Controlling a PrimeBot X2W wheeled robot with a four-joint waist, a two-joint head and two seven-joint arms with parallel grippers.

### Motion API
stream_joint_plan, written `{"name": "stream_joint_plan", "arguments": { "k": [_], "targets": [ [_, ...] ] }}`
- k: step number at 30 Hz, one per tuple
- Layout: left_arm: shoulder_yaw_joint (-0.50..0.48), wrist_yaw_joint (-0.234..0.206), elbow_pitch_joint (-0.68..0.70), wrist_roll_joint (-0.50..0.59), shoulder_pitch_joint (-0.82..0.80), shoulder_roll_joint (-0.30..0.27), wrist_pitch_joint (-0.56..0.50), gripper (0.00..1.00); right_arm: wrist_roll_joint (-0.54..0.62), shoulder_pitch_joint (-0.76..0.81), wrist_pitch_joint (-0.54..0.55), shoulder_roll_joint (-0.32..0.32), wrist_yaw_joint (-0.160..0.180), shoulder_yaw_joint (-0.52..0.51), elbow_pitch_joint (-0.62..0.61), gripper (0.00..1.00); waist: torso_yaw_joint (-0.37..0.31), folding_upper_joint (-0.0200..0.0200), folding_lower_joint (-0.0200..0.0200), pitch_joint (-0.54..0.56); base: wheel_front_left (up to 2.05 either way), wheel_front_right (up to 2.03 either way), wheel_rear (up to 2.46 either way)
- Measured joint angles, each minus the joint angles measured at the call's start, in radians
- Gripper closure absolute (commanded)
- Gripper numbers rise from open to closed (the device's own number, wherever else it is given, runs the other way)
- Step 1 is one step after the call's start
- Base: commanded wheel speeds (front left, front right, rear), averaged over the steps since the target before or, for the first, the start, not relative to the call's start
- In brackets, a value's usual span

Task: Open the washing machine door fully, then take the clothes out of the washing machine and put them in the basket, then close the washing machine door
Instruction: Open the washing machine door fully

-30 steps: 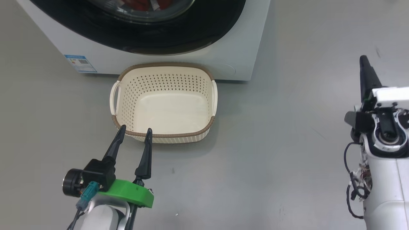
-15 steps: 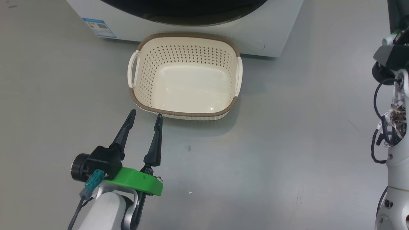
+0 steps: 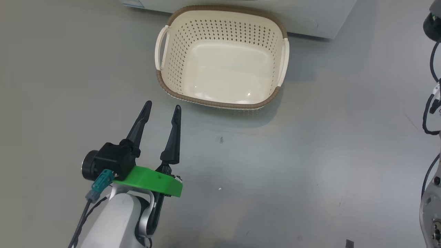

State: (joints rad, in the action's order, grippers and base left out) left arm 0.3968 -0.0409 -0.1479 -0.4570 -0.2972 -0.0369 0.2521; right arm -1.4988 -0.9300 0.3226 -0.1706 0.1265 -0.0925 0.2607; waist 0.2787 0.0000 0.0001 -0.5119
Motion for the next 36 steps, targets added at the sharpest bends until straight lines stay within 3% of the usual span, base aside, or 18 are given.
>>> {"name": "stream_joint_plan", "arguments": {
  "k": [19, 36],
  "targets": [
    [0.06, -0.017, 0.012, -0.063, -0.043, 0.006, 0.0, 0.0, -0.044, -0.198, 0.069, -0.014, 0.0, -0.002, 0.239, 1.0, 0.109, 0.0, -0.0001, -0.088, 0.0, 0.0, 0.0],
    [0.089, -0.035, 0.008, -0.08, -0.046, 0.008, 0.0, 0.0, -0.05, -0.338, 0.105, -0.02, 0.0, 0.016, 0.349, 1.0, 0.14, 0.0, -0.0001, -0.104, 0.0, 0.0, 0.0]
  ]
}}
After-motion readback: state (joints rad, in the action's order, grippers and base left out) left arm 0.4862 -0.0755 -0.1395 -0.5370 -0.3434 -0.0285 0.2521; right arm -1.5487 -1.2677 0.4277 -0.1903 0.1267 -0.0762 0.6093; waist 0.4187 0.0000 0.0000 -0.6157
